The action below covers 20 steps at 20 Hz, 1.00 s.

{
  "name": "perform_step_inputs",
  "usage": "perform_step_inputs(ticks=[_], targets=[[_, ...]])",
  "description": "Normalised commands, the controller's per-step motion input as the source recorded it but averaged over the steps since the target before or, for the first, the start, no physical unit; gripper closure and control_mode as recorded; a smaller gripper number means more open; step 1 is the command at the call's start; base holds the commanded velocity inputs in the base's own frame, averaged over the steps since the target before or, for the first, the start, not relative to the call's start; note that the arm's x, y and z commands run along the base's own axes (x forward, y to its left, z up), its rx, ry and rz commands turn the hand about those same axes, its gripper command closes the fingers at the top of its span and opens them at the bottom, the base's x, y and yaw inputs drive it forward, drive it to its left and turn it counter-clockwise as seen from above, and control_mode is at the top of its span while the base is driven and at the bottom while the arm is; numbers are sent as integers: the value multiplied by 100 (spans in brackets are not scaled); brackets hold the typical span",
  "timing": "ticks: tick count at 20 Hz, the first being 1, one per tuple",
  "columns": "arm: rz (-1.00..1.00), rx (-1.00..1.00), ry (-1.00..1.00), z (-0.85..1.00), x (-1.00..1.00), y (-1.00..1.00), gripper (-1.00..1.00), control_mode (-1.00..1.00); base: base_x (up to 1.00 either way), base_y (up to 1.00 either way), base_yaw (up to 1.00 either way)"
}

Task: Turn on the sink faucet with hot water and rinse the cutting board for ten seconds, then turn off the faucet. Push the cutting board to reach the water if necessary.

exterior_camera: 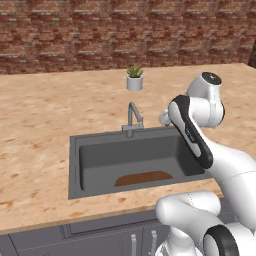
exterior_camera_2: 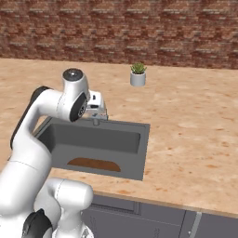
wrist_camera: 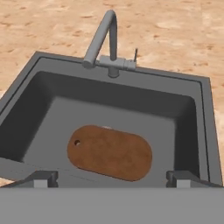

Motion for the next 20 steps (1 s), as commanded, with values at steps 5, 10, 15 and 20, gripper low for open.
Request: perform_step_inputs(ticks=[5, 10, 15, 20], targets=[[3, 2, -15, -11, 27, -8, -100, -100, 0, 0, 0], [3, 1, -11, -11, 43, -12, -100, -100, 0, 0, 0], [1, 2, -11, -3, 44, -22, -100, -100, 0, 0, 0], [0, 1, -9, -2, 49, -22, -100, -100, 0, 0, 0]])
